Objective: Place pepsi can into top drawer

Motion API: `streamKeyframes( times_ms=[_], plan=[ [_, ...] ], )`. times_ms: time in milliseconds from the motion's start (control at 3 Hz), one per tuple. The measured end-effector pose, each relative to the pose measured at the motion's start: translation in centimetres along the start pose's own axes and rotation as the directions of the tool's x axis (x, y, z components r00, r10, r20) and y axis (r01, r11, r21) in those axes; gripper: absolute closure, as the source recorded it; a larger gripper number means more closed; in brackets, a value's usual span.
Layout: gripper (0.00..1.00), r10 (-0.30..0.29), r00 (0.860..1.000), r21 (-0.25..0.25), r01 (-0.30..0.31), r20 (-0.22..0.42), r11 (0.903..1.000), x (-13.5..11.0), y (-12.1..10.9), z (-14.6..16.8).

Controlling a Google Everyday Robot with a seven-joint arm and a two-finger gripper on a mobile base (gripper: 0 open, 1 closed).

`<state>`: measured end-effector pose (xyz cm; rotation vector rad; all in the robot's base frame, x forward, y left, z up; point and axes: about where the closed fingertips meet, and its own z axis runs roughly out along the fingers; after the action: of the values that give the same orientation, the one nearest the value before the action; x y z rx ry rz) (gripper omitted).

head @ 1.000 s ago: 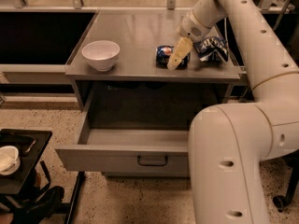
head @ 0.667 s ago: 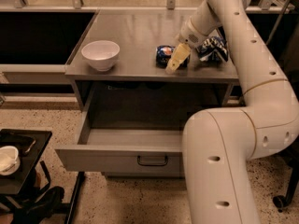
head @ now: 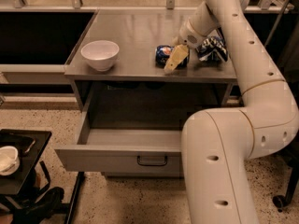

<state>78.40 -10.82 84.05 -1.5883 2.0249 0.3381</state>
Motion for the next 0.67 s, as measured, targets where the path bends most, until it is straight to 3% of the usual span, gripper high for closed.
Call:
streamKeyframes(
  times_ms=[667],
  plan=[
    [0.66, 0.0, 1.0, 0.0, 0.0, 0.0, 1.0, -0.01, 0.0, -0.02]
  ],
)
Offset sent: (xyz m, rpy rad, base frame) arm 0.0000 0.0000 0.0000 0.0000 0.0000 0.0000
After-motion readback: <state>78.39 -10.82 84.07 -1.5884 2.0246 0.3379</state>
